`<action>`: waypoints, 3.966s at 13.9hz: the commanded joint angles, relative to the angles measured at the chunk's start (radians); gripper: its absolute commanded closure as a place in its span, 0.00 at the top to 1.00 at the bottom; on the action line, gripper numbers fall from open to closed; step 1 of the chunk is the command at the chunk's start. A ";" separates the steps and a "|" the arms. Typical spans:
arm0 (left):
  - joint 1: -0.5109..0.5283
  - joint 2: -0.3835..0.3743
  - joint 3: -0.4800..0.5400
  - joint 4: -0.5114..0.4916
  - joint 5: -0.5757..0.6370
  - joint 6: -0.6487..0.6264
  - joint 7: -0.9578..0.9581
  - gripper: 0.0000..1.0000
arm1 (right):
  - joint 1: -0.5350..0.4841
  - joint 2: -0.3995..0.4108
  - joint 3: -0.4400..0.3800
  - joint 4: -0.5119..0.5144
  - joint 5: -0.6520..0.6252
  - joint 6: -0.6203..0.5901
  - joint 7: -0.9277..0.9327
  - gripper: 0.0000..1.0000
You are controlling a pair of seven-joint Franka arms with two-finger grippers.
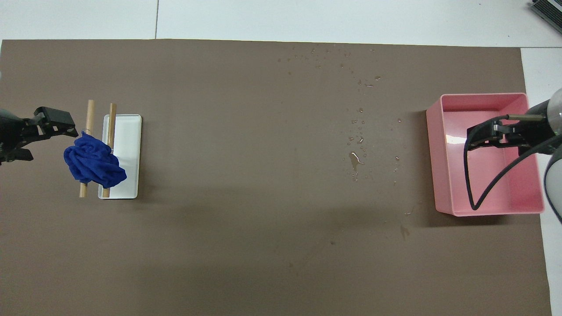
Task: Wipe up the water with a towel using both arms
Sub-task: 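Lower the left gripper onto the blue cloth and grasp it, then lift the cloth with the left gripper while the right gripper approaches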
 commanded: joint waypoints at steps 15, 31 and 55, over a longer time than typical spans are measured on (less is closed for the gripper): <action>0.053 0.094 -0.005 -0.186 -0.008 0.288 -0.420 1.00 | -0.011 -0.030 0.007 -0.040 0.002 -0.002 0.008 1.00; 0.018 0.152 -0.013 -0.053 -0.015 0.092 -0.424 0.00 | -0.009 -0.030 0.007 -0.039 0.002 -0.002 0.008 1.00; -0.537 0.131 -0.169 0.210 -0.193 0.496 -1.726 0.00 | 0.212 -0.012 0.024 -0.039 0.424 0.292 1.131 1.00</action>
